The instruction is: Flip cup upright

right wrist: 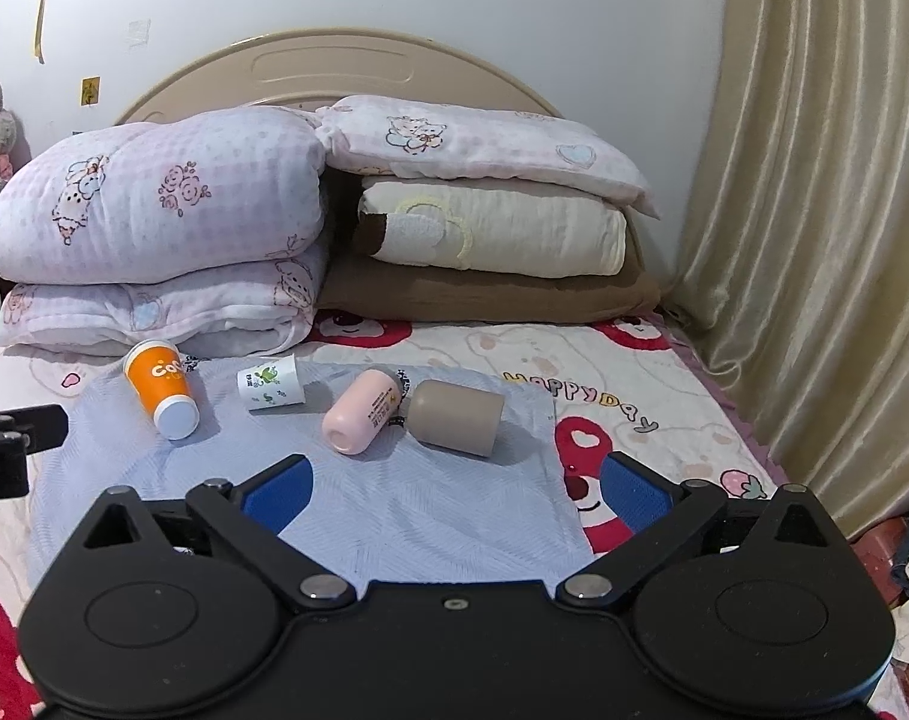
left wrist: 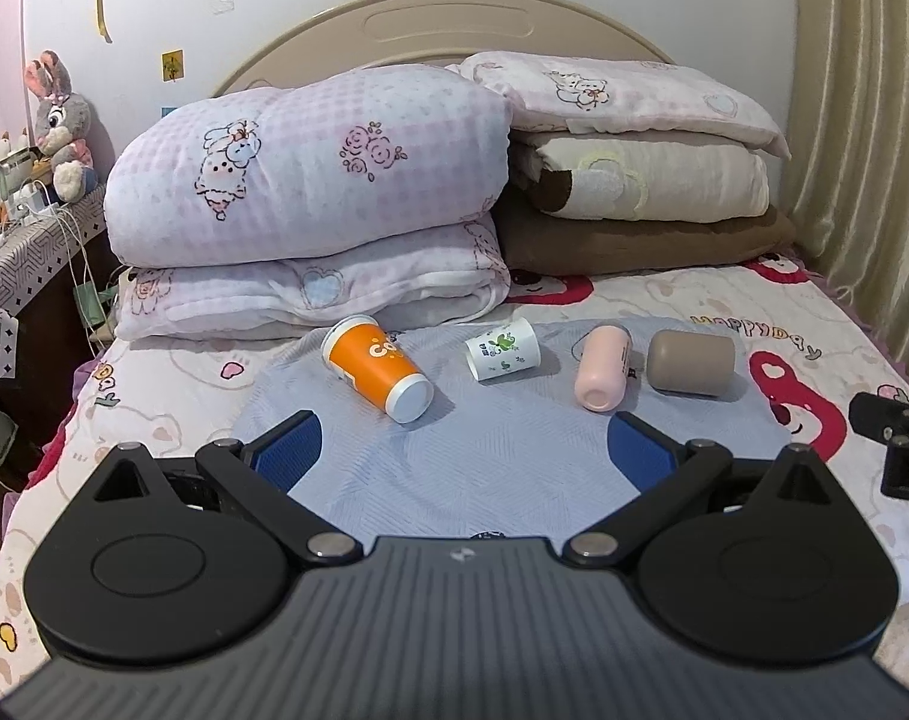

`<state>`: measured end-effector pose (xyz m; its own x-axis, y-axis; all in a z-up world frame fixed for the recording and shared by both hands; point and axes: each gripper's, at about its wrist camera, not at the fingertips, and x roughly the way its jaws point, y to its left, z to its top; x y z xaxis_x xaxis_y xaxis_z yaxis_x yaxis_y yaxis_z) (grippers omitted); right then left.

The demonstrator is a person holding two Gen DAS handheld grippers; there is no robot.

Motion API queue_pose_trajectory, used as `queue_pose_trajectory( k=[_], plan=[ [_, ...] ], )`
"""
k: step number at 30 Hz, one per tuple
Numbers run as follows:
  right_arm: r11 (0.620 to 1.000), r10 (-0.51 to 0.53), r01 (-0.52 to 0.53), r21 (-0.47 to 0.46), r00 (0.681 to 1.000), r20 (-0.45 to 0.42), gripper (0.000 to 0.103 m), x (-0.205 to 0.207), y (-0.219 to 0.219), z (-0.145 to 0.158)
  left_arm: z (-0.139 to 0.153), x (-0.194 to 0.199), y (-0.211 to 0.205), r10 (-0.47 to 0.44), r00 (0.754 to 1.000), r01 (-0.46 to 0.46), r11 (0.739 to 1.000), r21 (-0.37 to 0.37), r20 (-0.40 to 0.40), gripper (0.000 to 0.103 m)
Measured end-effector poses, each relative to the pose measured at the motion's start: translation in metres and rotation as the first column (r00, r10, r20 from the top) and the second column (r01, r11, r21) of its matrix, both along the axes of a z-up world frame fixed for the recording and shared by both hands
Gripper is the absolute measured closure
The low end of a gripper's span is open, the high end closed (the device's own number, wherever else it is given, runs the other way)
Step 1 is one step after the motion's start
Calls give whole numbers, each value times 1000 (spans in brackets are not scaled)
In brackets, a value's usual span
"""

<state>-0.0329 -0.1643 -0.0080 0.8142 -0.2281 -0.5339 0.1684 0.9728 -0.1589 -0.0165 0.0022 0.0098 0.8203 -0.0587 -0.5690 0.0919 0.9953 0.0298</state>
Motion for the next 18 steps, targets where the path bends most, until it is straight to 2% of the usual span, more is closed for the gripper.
queue_pose_trajectory(
  k=[18],
  plan=[
    [1000, -17, 17, 3, 1000, -5, 0, 1, -5, 4, -1, -2, -4, -2, 1000, 2, 999, 37, -3, 0]
  ],
)
